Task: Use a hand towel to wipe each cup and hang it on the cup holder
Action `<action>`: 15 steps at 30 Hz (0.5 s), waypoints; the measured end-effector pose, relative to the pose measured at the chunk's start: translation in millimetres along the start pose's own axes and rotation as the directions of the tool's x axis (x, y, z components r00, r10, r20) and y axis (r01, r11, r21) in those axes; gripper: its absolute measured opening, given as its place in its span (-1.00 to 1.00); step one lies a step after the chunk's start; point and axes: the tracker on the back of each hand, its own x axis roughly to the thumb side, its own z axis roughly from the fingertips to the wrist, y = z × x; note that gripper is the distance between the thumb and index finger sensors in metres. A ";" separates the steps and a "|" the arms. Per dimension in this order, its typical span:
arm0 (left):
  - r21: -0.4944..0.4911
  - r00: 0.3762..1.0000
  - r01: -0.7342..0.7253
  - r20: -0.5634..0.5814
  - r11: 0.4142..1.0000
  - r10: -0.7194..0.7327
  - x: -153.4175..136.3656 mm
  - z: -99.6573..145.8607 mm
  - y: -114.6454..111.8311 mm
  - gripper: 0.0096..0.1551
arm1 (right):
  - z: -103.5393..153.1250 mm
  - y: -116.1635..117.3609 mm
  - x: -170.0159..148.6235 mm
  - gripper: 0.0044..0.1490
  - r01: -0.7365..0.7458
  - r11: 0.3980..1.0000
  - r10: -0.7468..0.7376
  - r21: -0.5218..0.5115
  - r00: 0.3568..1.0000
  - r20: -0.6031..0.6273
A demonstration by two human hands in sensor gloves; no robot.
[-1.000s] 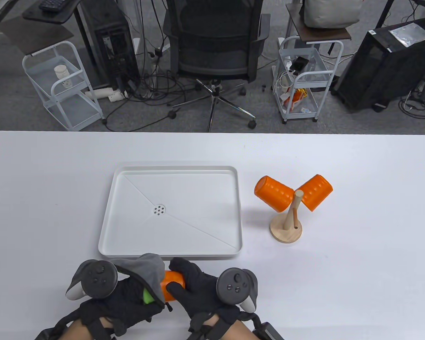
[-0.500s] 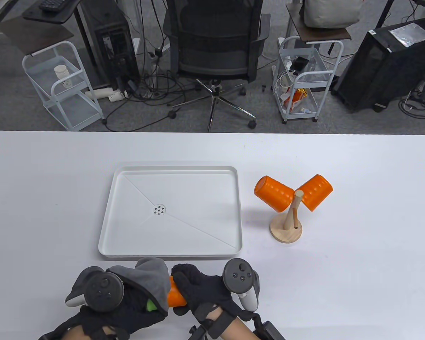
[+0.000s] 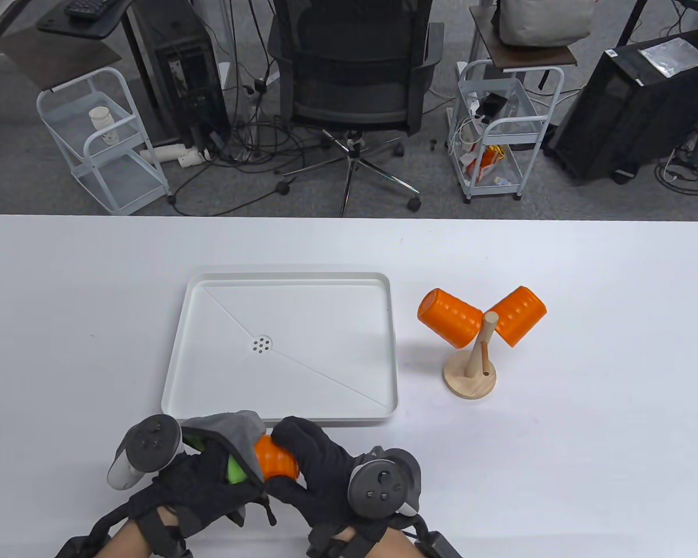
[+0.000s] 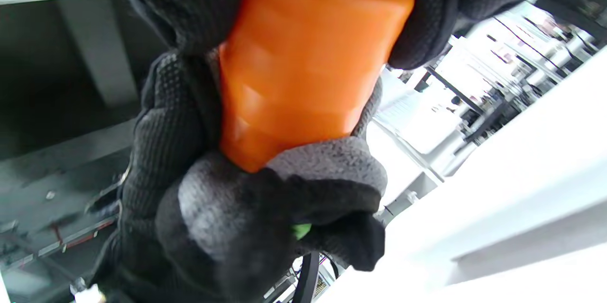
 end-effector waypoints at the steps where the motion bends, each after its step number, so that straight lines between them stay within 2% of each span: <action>1: 0.002 1.000 -0.022 0.000 1.000 0.022 -1.1 0.0 0.3 0.05 | -0.2 -0.4 2.2 0.00 -0.036 0.999 0.036 -0.005 0.999 0.030; 4: 0.008 0.997 -0.078 0.002 0.997 0.078 -3.9 0.1 1.6 0.05 | -0.4 -1.9 9.8 0.02 -0.151 0.988 0.152 -0.020 0.982 0.112; 10: 0.066 0.997 -0.071 -0.014 0.995 0.072 -2.6 3.6 5.5 0.04 | -0.9 -8.9 18.8 0.00 -0.276 0.958 0.285 -0.073 0.940 0.190; 13: 0.099 0.995 -0.095 -0.015 0.991 0.097 -4.2 6.3 10.5 0.02 | -0.1 -20.3 22.3 -0.01 -0.328 0.935 0.350 -0.134 0.914 0.206; 15: 0.110 0.993 -0.116 -0.007 0.987 0.117 -4.9 7.7 13.4 0.01 | 0.1 -33.2 22.6 0.00 -0.311 0.934 0.343 -0.176 0.920 0.189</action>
